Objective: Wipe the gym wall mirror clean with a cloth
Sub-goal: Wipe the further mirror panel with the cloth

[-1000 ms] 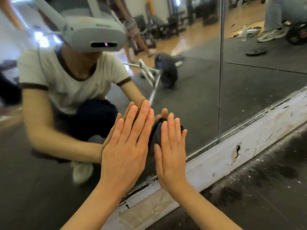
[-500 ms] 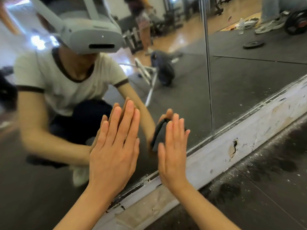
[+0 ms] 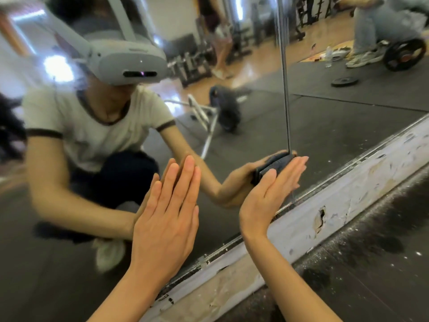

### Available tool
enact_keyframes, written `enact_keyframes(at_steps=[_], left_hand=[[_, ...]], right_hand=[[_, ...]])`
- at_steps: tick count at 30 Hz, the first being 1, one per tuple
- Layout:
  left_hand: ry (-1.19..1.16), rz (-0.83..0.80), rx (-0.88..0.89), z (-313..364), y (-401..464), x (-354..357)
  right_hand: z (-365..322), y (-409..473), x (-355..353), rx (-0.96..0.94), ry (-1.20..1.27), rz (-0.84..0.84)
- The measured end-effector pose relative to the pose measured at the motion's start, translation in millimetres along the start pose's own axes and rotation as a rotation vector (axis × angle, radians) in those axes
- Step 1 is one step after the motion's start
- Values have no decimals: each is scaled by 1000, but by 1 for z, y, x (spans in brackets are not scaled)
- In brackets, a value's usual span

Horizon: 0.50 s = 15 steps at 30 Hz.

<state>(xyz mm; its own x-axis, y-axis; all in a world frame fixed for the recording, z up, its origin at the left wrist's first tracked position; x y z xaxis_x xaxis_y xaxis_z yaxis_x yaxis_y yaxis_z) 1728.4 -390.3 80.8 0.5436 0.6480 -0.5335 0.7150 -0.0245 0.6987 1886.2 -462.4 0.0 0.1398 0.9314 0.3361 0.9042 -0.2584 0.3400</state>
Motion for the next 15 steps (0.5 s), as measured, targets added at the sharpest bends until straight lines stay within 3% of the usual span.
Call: enact_keyframes(at_steps=[4, 7, 9, 15], left_hand=[[6, -6, 6, 0, 2, 1], [-3, -20, 5, -1, 2, 1], [-6, -26, 5, -1, 1, 0], [-98, -89, -36, 5, -1, -5]], right_hand=[[-100, 34, 39, -375, 22, -103], [-131, 47, 56, -602, -45, -164], [-107, 43, 45, -576, -86, -149], [6, -4, -11, -139, -96, -144]])
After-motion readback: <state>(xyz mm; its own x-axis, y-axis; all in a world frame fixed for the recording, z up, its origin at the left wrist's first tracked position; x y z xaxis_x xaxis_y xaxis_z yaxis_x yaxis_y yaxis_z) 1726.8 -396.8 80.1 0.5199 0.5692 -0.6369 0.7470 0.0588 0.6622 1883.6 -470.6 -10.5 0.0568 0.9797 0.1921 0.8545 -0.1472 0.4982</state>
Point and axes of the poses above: each hand's wrist, its own y-axis towards the middle knuckle, its own x-axis out of the palm, z = x × y, the point moved 6 cm from there along y, towards the middle knuckle, and after that the axes turned 4 degrees about -x, right-handed, at the moved point
